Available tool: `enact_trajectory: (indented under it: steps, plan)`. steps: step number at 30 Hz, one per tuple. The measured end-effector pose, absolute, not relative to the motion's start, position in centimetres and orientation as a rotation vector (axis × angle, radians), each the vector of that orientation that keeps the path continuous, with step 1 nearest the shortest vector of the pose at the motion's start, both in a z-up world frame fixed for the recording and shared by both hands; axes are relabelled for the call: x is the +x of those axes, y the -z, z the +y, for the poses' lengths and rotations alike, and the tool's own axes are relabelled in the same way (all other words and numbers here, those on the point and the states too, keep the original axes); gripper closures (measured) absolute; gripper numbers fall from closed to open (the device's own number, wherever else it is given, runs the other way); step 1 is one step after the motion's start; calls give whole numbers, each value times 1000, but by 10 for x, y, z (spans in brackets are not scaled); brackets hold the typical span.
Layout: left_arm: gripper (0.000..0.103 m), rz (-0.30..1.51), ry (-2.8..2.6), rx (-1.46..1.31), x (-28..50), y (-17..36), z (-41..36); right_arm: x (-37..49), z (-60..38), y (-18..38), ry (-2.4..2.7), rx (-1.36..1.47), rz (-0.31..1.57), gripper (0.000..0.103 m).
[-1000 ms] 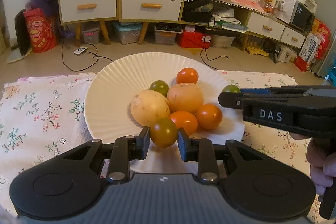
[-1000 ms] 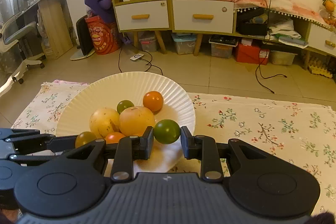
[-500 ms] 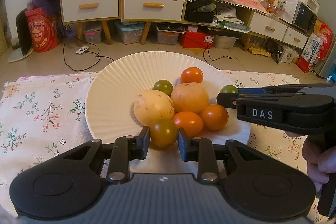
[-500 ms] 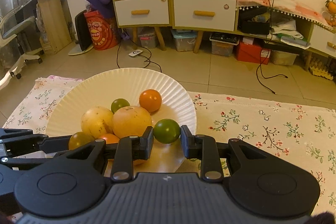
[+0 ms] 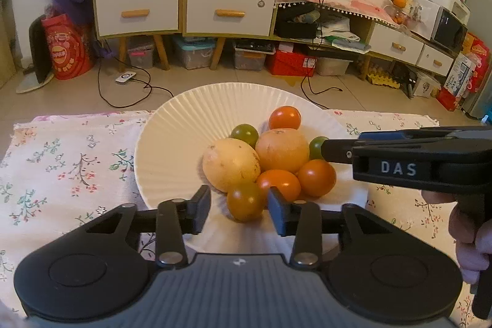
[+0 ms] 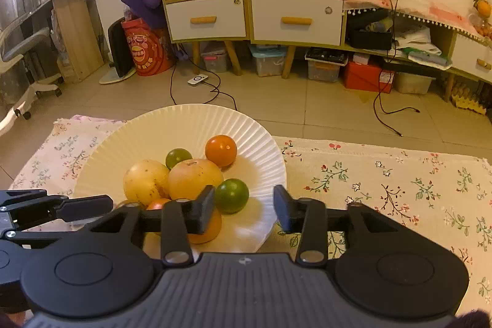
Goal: Organize fruits
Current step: 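Lower the fruits into the bowl and open both tools, then withdraw both tools from the bowl toward the two mandarins on the cloth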
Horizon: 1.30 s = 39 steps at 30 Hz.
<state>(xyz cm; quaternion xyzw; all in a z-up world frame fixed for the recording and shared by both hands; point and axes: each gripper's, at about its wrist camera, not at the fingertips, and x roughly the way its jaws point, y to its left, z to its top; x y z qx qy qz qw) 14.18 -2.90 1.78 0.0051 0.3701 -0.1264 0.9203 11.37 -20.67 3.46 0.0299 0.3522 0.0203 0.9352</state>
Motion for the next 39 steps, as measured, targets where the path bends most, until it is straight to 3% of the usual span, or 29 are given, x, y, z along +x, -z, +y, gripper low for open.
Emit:
enact_trajectory:
  steps: [10, 17, 19, 39]
  plan:
    - [61, 745, 267, 59, 129, -30, -28, 103, -202, -47, -33, 45, 710, 48]
    - [51, 749, 276, 72, 122, -35, -25, 91, -200, -54, -23, 36, 703, 42]
    - [42, 747, 276, 72, 119, -36, -23, 88, -200, -56, -19, 35, 702, 40]
    - [19, 778, 261, 113, 86, -46, 3, 45, -183, -68, 0, -1, 728, 8]
